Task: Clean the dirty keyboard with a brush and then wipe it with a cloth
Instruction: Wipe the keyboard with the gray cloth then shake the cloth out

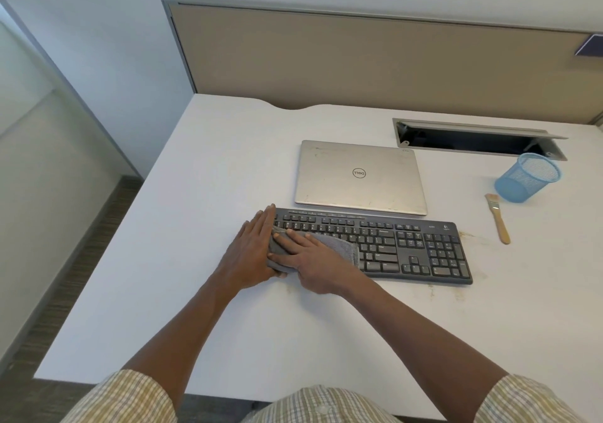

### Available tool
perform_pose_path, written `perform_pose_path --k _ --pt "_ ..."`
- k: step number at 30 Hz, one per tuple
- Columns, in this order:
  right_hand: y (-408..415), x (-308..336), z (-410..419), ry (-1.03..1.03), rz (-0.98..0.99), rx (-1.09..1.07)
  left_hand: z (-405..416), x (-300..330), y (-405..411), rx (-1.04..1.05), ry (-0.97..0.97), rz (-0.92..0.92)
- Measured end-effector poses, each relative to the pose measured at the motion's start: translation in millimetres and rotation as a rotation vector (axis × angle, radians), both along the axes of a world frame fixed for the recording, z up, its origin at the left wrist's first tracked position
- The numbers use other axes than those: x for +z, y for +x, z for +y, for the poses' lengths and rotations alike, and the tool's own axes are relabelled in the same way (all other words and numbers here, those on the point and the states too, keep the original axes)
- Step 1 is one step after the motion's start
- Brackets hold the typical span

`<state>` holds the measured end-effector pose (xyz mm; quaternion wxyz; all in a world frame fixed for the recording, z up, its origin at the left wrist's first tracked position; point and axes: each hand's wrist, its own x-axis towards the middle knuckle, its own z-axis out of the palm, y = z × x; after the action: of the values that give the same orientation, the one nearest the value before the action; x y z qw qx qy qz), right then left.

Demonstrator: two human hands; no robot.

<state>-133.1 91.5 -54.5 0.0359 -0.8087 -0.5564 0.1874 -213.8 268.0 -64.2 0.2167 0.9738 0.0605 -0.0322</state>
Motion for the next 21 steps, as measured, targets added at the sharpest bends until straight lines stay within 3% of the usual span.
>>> perform_pose_path --k 10,21 --pt "-4 0 -19 0.021 -0.092 0.077 18 30 25 -0.114 0.012 0.403" --pt "20 4 -78 -0.019 0.02 0.004 5 40 31 -0.032 0.008 0.448"
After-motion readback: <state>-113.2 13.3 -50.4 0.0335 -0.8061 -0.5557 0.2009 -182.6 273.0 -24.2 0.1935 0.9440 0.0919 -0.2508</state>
